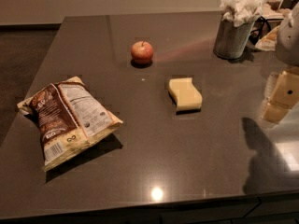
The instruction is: Move sponge near brown chip bag
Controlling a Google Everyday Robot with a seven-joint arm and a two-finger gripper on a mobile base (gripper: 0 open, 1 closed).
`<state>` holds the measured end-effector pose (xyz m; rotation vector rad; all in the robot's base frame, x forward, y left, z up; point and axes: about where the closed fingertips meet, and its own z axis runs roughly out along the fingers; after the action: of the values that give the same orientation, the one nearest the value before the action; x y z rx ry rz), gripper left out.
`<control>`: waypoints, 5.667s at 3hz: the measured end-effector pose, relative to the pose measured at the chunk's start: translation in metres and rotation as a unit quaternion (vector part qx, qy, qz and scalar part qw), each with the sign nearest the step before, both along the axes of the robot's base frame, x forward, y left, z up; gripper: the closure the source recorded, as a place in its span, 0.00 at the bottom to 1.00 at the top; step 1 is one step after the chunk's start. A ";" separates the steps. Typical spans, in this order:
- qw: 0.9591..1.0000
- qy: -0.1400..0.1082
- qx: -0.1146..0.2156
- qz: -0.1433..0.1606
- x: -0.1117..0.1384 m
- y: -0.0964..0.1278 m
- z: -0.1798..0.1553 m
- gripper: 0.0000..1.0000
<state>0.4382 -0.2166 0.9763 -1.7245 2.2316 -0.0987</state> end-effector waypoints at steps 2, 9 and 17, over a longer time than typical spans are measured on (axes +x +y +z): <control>1.000 0.002 0.005 -0.012 0.012 0.004 0.000 0.00; 0.984 0.093 0.072 -0.133 0.114 0.113 -0.136 0.00; 0.986 0.061 0.108 0.108 0.087 0.235 -0.095 0.84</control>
Offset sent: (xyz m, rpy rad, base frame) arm 0.0279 0.0074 -0.0055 0.0229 0.0363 -0.0625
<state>0.5249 0.0180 0.8812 -1.8794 2.0316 0.2941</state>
